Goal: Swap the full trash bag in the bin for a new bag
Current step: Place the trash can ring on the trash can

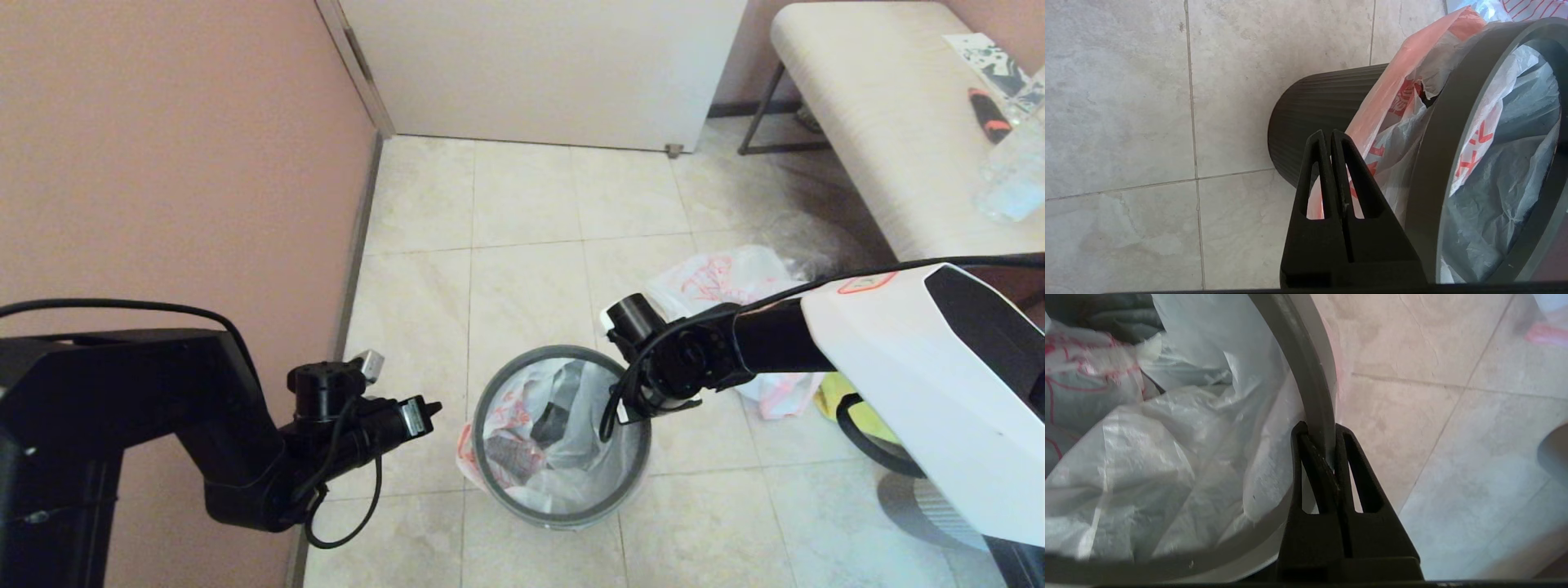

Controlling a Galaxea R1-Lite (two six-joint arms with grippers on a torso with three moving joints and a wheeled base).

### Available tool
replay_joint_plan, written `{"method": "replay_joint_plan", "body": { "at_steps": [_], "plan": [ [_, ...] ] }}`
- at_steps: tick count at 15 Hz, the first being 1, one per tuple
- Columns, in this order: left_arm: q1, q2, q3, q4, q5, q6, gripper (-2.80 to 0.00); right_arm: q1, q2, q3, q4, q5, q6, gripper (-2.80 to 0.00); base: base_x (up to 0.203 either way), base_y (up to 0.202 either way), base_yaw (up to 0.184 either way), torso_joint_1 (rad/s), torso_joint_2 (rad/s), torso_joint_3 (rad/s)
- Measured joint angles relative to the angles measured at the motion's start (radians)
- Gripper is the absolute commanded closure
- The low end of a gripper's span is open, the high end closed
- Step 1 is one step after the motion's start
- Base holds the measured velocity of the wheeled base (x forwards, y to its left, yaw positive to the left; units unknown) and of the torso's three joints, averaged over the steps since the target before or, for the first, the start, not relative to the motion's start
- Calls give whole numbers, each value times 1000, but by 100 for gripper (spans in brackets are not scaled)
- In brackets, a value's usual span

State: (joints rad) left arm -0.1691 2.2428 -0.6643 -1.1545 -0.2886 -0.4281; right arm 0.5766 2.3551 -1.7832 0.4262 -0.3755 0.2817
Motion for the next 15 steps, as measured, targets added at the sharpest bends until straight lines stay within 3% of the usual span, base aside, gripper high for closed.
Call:
{"method": "replay_joint_plan", "body": {
  "at_steps": [15],
  "plan": [
    [-1,0,0,0,1,0,0,4,80,-73,-37,0,-38,0,0,0,0,0,0,0]
  ]
}}
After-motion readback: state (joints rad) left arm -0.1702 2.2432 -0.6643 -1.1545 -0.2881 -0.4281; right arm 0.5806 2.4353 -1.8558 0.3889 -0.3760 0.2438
